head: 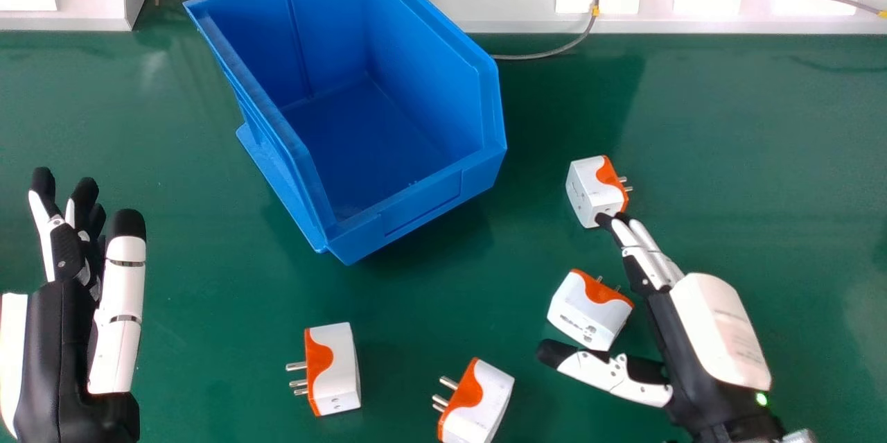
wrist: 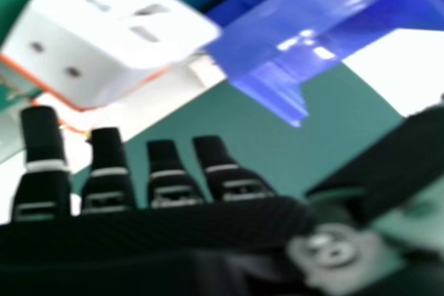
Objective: Pick all objects and put in blue box
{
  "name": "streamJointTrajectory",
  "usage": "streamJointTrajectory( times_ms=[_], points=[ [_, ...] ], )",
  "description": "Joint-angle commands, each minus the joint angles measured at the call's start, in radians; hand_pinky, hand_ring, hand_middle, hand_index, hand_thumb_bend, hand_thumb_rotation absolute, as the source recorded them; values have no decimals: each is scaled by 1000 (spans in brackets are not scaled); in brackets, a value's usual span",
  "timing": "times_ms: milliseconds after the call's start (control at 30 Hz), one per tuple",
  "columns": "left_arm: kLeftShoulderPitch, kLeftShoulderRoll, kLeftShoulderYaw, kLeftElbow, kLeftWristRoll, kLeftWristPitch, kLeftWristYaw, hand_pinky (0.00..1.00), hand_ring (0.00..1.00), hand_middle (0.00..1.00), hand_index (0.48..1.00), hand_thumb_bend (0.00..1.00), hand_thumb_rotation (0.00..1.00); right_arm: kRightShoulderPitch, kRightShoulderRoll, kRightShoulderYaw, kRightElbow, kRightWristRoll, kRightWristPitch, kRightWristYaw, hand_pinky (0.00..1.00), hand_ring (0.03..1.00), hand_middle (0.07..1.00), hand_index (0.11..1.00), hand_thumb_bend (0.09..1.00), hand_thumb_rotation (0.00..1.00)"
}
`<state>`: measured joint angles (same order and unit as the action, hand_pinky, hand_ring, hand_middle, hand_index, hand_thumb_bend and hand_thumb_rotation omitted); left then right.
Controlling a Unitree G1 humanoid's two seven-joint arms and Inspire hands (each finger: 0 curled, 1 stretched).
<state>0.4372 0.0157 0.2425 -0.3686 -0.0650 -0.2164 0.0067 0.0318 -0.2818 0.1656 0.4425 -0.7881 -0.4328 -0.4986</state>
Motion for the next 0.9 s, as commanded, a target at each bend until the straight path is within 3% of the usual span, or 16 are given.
streamJointTrajectory(
  times_ms=[0, 133, 333, 533, 633, 767, 867],
  points=[
    [-4, 1, 6, -15, -12, -11, 0, 1000, 1000, 998, 1000, 393, 835, -45, -11, 22, 44, -14, 12, -59, 647, 836, 897, 884, 766, 780],
    [-7, 4, 6, -16, -19, -8, -1, 1000, 1000, 1000, 1000, 410, 833, -120, -9, 56, 164, -21, 40, -114, 633, 819, 877, 859, 786, 744],
    [-10, 7, 12, 0, -26, -38, -13, 1000, 1000, 1000, 1000, 437, 836, -221, -16, 103, 343, -15, 68, -177, 610, 783, 848, 823, 804, 714],
    [-12, 13, 23, 15, -51, -68, -39, 1000, 1000, 1000, 1000, 433, 844, -248, -17, 139, 426, 7, 79, -202, 607, 775, 837, 810, 812, 723],
    [-13, 17, 25, 15, -48, -64, -42, 1000, 1000, 1000, 1000, 437, 841, -256, -14, 148, 453, 19, 80, -213, 612, 776, 834, 805, 801, 704],
    [-16, 11, 24, 11, -41, -65, -34, 1000, 1000, 1000, 1000, 460, 838, -268, -13, 168, 484, 16, 89, -232, 615, 774, 830, 800, 796, 688],
    [-14, 13, 24, 5, -44, -66, -36, 1000, 1000, 1000, 1000, 442, 838, -269, -12, 179, 496, 18, 95, -241, 620, 774, 830, 801, 791, 702]
  ],
)
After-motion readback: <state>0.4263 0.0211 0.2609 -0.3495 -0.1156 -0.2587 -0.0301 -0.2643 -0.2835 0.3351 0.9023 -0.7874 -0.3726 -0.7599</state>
